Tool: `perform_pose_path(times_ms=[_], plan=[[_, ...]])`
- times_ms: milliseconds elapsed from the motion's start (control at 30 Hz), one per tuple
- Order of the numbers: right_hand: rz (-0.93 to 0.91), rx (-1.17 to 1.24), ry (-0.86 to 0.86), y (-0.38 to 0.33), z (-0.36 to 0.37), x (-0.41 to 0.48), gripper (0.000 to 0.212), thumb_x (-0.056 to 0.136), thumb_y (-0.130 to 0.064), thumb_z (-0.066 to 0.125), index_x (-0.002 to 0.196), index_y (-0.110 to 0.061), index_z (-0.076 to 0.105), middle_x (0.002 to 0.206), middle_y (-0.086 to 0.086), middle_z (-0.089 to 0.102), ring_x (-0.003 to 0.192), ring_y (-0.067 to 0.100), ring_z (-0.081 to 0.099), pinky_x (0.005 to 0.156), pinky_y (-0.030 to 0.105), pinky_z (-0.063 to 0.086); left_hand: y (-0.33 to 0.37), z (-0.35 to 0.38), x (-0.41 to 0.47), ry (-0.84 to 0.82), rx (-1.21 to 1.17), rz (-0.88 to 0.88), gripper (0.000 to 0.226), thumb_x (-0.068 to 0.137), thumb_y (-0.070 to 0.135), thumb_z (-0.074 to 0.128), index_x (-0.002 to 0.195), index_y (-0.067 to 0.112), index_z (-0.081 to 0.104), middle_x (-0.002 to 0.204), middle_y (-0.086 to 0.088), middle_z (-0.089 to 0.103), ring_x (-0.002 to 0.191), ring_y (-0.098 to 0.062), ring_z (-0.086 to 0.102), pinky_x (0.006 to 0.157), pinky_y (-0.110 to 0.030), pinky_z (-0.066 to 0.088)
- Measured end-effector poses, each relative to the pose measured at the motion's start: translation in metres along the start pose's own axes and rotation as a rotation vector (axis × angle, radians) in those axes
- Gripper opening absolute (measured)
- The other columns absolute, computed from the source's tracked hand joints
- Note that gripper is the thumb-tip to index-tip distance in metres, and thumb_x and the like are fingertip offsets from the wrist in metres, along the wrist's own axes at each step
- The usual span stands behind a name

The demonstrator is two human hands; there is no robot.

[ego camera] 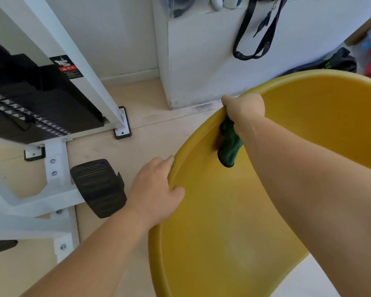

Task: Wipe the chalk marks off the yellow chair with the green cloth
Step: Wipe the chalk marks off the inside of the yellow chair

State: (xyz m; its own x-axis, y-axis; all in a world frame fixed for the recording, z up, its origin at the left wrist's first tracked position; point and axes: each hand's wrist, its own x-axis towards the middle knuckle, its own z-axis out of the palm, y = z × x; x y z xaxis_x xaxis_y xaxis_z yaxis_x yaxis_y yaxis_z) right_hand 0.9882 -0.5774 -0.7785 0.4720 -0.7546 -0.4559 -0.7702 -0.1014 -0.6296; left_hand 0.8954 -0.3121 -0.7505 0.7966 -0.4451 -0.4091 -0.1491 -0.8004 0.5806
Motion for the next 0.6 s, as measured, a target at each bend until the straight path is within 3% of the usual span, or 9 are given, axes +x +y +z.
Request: perform_pose_path(times_ms=[167,267,333,433,500,567,600], plan=[[-0.104,-0.166,-0.024,0.001,0.01,-0.015,0.047,0.076,-0.036,0.069,0.075,-0.021,0.025,0.057,-0.002,0.03,0.045,0.017,0.031,0.037,0.021,0.023,-0.008,0.008,-0.022,-0.029,-0.09,0.019,0.068,0.087,0.037,0.053,0.152,0.022,0.038,0.118,0.007,0.054,0.112,-0.013,0.049,0.103,-0.033,0.044],[-0.205,-0.287,-0.102,0.001,0.008,-0.029,0.05,0.077,-0.029,0.068,0.067,-0.021,0.02,0.056,-0.003,0.022,0.047,0.018,0.022,0.043,0.024,0.017,0.005,0.022,-0.049,-0.103,-0.078,0.053,0.052,0.086,0.041,0.047,0.136,0.026,0.053,0.103,0.01,0.056,0.101,-0.012,0.052,0.095,-0.032,0.048],[-0.268,-0.368,-0.146,0.007,0.003,-0.038,0.045,0.077,-0.029,0.07,0.068,-0.018,0.026,0.059,-0.003,0.025,0.05,0.017,0.024,0.044,0.025,0.018,0.018,0.04,-0.068,-0.181,-0.022,0.05,0.056,0.08,0.045,0.038,0.129,0.021,0.054,0.096,0.007,0.053,0.097,-0.015,0.051,0.09,-0.033,0.048],[-0.33,-0.525,-0.222,0.024,-0.011,-0.051,0.047,0.08,-0.04,0.075,0.1,-0.012,0.043,0.075,0.0,0.046,0.064,0.019,0.048,0.046,0.03,0.032,0.046,0.073,-0.088,-0.404,-0.016,0.047,0.086,0.074,0.051,0.028,0.153,0.016,0.031,0.119,-0.002,0.053,0.114,-0.02,0.047,0.099,-0.035,0.041],[-0.397,-0.603,-0.274,0.04,-0.029,-0.058,0.054,0.079,-0.041,0.076,0.108,-0.01,0.043,0.082,0.004,0.053,0.07,0.023,0.056,0.048,0.033,0.038,0.071,0.092,-0.091,-0.641,-0.071,0.074,0.085,0.08,0.045,0.036,0.158,0.018,0.019,0.133,-0.003,0.051,0.124,-0.022,0.044,0.105,-0.036,0.038],[-0.45,-0.679,-0.361,0.061,-0.051,-0.064,0.059,0.08,-0.041,0.076,0.118,-0.01,0.043,0.082,0.006,0.056,0.066,0.024,0.059,0.045,0.034,0.043,0.091,0.105,-0.087,-0.76,-0.047,0.159,0.071,0.084,0.041,0.041,0.152,0.022,0.032,0.133,-0.008,0.054,0.123,-0.028,0.048,0.104,-0.041,0.04],[-0.462,-0.705,-0.424,0.073,-0.064,-0.067,0.069,0.08,-0.04,0.076,0.131,-0.01,0.041,0.083,0.006,0.058,0.065,0.025,0.061,0.044,0.034,0.045,0.097,0.109,-0.084,-0.732,-0.009,0.192,0.062,0.084,0.041,0.041,0.143,0.021,0.046,0.126,-0.01,0.059,0.118,-0.03,0.052,0.1,-0.041,0.043]])
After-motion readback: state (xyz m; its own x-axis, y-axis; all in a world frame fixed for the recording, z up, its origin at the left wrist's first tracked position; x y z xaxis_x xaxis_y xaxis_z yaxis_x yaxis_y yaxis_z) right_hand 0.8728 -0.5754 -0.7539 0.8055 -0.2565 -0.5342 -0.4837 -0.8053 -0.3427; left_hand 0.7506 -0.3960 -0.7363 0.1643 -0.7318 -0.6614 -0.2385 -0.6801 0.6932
